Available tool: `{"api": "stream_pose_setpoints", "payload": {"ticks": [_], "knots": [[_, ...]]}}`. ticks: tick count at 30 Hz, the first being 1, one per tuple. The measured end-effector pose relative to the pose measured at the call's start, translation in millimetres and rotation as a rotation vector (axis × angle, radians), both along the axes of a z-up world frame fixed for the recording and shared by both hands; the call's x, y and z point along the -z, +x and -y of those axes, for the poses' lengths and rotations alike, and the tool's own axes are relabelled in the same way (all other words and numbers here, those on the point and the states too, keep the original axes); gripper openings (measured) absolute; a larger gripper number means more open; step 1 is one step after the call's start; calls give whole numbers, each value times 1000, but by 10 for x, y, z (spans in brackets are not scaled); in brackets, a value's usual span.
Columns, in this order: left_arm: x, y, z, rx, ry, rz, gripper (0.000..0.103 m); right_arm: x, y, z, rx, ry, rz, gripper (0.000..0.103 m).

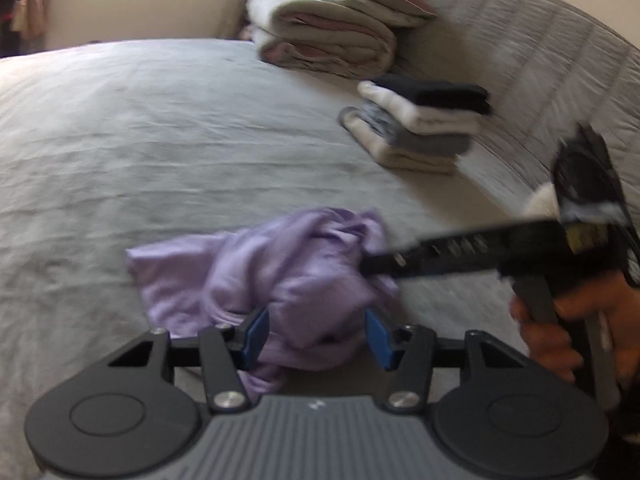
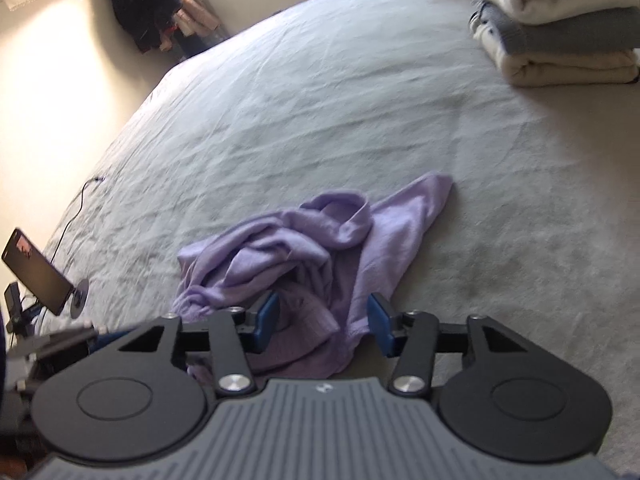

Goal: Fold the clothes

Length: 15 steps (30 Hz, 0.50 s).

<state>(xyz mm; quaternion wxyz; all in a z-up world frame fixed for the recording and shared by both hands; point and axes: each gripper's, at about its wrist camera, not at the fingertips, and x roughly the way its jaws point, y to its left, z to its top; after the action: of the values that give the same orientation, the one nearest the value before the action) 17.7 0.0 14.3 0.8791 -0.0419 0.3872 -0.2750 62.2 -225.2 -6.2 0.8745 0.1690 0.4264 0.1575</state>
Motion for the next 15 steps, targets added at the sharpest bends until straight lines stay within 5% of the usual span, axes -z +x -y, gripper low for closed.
{"api": "stream_pose_setpoints", "payload": {"ticks": [6, 11, 15], "knots": [[3, -57, 7, 66, -128, -72, 53, -4, 54, 119, 32, 36, -6, 35], [99, 2, 41, 8, -175, -116, 53, 62, 83, 88, -17, 143, -74, 29], [188, 49, 44, -64, -202, -146, 53, 105, 94, 48, -11, 115, -97, 30]]}}
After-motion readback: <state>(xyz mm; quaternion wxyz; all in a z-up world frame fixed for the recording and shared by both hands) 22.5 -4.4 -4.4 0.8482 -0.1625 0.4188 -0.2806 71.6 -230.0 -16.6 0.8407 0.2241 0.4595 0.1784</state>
